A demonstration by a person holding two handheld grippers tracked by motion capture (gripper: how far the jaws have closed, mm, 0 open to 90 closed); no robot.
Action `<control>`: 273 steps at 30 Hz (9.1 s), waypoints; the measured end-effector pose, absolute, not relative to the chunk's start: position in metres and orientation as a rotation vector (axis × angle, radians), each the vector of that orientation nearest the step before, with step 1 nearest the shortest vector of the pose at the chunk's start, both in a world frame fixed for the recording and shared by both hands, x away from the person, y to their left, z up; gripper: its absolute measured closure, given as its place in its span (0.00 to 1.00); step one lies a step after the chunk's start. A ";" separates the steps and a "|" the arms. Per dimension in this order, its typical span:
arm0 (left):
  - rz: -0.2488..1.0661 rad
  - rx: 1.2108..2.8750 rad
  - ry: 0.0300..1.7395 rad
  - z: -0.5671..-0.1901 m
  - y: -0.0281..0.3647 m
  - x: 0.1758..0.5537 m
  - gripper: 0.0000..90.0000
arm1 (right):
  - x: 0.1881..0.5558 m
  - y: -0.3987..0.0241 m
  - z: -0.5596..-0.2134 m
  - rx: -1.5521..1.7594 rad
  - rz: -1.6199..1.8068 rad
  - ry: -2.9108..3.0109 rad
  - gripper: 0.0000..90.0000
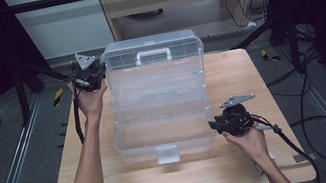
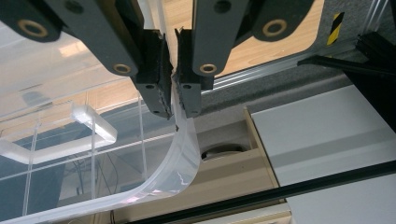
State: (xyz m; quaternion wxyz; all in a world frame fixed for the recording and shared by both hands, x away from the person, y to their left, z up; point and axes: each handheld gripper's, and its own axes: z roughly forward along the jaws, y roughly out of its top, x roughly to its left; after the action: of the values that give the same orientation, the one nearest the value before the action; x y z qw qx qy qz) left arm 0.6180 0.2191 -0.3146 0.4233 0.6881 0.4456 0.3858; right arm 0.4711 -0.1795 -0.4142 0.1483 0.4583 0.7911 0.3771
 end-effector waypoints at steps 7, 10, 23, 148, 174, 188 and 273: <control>0.959 1.715 1.124 -0.316 0.219 0.621 0.93 | 0.471 -0.180 -0.414 1.316 1.085 2.276 0.74; 0.960 1.714 1.128 -0.316 0.218 0.622 0.93 | 0.471 -0.180 -0.414 1.315 1.086 2.276 0.74; 0.966 1.719 1.155 -0.317 0.217 0.625 0.92 | 0.472 -0.180 -0.414 1.292 1.077 2.277 0.74; 0.599 2.147 1.098 -0.417 0.231 0.470 0.57 | 0.459 -0.243 -0.380 1.297 1.030 2.166 0.40; 0.583 2.152 1.109 -0.419 0.231 0.472 0.57 | 0.450 -0.255 -0.380 1.355 0.860 2.311 0.31; 0.580 2.158 1.097 -0.418 0.231 0.473 0.57 | 0.444 -0.249 -0.370 1.394 0.769 2.379 0.33; 0.695 2.011 1.305 -0.413 0.294 0.481 0.49 | 0.452 -0.229 -0.393 1.473 0.308 2.659 0.62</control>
State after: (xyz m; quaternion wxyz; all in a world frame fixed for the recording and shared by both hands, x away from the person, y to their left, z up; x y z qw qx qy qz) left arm 0.4805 0.2945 -0.4126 0.3171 0.7641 0.4960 0.2639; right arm 0.4518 -0.2287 -0.3929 0.0432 0.4817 0.8695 0.1008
